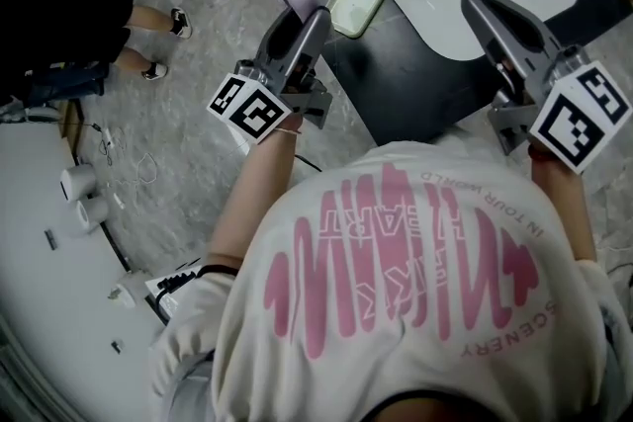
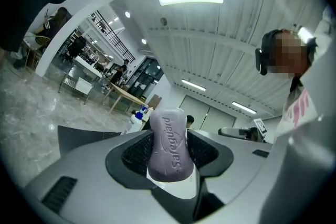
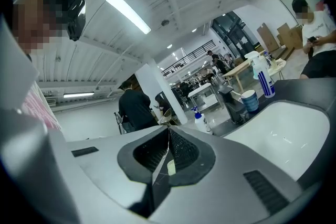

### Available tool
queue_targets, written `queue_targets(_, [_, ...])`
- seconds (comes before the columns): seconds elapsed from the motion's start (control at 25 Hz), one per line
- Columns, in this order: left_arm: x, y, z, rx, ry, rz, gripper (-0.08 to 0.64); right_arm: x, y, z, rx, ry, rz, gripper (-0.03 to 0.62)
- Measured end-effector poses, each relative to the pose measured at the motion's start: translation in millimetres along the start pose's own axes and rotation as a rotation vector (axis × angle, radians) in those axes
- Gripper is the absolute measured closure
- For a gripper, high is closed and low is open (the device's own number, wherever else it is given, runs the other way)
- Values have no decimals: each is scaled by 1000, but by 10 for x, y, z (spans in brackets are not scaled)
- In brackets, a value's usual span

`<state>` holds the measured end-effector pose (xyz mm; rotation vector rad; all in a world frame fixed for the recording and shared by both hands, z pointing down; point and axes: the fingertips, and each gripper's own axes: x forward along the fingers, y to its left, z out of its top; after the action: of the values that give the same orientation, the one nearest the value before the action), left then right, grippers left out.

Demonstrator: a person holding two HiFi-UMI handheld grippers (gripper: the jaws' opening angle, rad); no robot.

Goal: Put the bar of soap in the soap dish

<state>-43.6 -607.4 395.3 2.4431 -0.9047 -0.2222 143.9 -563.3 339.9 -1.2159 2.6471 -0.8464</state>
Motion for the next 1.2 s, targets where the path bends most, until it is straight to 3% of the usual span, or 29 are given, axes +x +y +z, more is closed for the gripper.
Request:
queue_targets(0.24, [193, 190, -361, 176, 211, 117, 351, -47, -219, 26, -26, 22, 3, 575])
queue_targets(0.68, [388, 647, -970, 298, 616, 258, 352, 3, -358, 246, -27, -1, -19, 575])
queue_targets(0.88, [471, 834, -1117, 382, 732, 318, 351, 25, -395, 236, -21, 6, -20, 575])
queue_targets(1.2, [504, 992, -1268, 393, 799, 337, 351, -28, -556, 176, -4, 9, -47, 575])
